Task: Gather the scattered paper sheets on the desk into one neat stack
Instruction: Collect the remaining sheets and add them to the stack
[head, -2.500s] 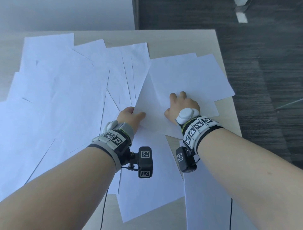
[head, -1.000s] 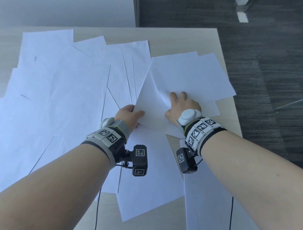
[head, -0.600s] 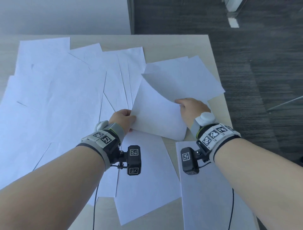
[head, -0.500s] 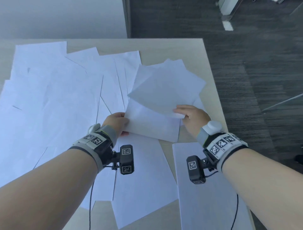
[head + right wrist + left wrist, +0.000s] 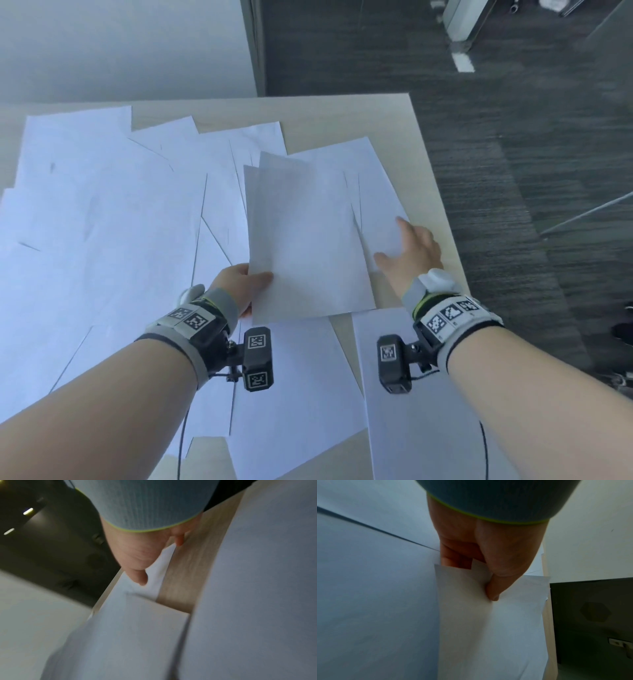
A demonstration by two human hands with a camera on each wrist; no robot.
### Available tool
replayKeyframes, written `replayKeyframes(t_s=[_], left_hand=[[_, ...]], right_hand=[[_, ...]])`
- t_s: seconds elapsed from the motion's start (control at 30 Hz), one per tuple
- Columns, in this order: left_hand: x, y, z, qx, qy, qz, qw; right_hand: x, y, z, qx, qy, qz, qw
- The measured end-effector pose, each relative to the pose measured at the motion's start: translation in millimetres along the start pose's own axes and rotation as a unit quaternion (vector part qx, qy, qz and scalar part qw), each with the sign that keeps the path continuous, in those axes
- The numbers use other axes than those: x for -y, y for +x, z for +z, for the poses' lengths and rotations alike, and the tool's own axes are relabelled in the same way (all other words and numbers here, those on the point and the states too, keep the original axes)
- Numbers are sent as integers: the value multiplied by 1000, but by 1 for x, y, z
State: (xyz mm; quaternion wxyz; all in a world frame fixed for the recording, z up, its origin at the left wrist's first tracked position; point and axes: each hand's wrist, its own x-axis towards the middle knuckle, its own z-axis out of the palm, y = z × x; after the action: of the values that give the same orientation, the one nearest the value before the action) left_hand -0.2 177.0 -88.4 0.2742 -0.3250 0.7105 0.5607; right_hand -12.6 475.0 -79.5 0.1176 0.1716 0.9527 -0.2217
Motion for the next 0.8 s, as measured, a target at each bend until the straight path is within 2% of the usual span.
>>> replayKeyframes(t_s=[0.07,0.1,0.23,0.37,0.43,0.53,0.63,0.7,0.8], left_hand=[[0,0,2,-10,-13,7,1000],[1,1,3,-15,-15,10,1000],[1,0,9,-23,-22,23,999],[9,-4,12,-10,-26,28,999],[12,-3,14,-8,-24,29,999],[13,-4,15,-7,-23,30,999],[10,-6,15,1,-35,23,999],[5,-10,15,7,-50,15,999],[0,-16,19,28,-70,1,997]], right_hand=[[4,14,-11,20,1,122,992],[7,19,-15,37,-16,146,988],[16,35,-17,57,-71,171,981],[13,44,-20,80,-32,215,973],[4,51,-19,83,22,225,971],[-10,53,-18,75,189,205,957],[-25,34,-22,43,353,208,911],[-35,15,-28,40,414,212,884],[-44,-24,-37,88,459,219,857]])
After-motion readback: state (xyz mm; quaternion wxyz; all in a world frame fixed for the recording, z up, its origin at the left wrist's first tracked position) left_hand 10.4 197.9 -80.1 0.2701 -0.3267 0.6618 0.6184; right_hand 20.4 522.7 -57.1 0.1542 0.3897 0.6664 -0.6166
